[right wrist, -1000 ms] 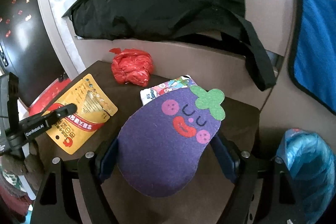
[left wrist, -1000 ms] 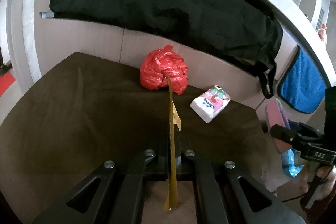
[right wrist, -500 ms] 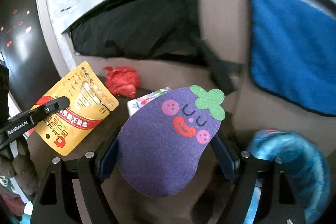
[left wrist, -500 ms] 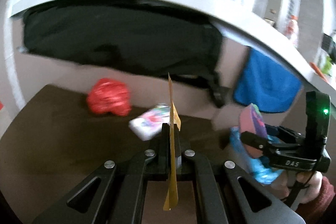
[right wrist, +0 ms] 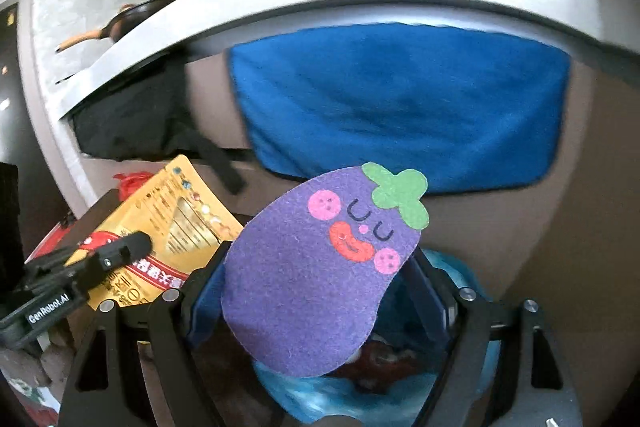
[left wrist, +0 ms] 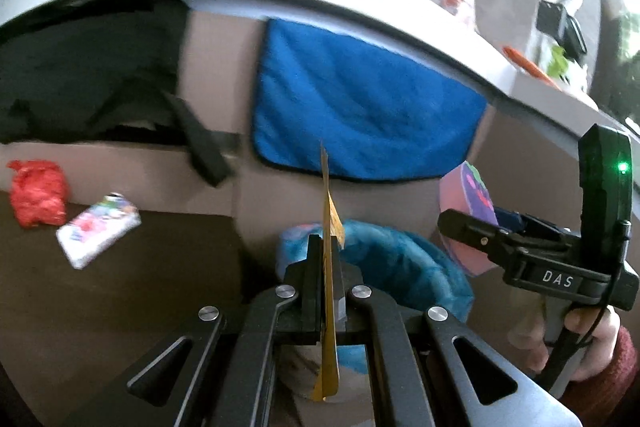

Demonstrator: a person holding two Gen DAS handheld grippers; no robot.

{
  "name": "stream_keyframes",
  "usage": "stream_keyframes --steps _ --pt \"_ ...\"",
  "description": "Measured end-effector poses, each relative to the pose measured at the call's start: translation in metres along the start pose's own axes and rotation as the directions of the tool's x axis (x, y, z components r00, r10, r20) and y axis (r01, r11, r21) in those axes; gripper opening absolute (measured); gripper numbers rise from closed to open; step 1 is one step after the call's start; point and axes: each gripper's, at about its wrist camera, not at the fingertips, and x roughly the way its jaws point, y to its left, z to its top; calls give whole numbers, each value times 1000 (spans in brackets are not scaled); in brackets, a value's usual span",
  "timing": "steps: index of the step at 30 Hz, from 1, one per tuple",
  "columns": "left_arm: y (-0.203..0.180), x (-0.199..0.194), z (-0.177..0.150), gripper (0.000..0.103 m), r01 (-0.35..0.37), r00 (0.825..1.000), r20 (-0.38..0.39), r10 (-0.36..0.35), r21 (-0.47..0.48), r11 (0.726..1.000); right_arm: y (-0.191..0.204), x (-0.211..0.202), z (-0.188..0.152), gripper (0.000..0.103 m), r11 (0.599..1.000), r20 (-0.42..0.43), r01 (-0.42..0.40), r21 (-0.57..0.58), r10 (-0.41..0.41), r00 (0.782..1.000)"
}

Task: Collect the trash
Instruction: 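Carry the yellow strip and purple sponge over the blue-lined bin with both grippers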

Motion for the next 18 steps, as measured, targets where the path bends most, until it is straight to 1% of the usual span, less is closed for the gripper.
stream_keyframes --steps 4,7,13,18 --pt "-25 22 -3 1 21 999 -28 -20 22 1000 -26 -5 -13 79 999 -1 27 21 -27 1000" --pt "-35 33 -5 1 30 999 -36 -29 29 999 -39 -3 -22 79 999 -9 31 44 -31 999" --pt "-42 54 -13 1 50 997 -68 -48 20 999 -55 8 -34 79 997 -31 28 75 -26 999" --pt "-39 70 -21 1 41 995 -96 -40 9 999 -58 21 -41 79 997 -53 25 77 -21 998"
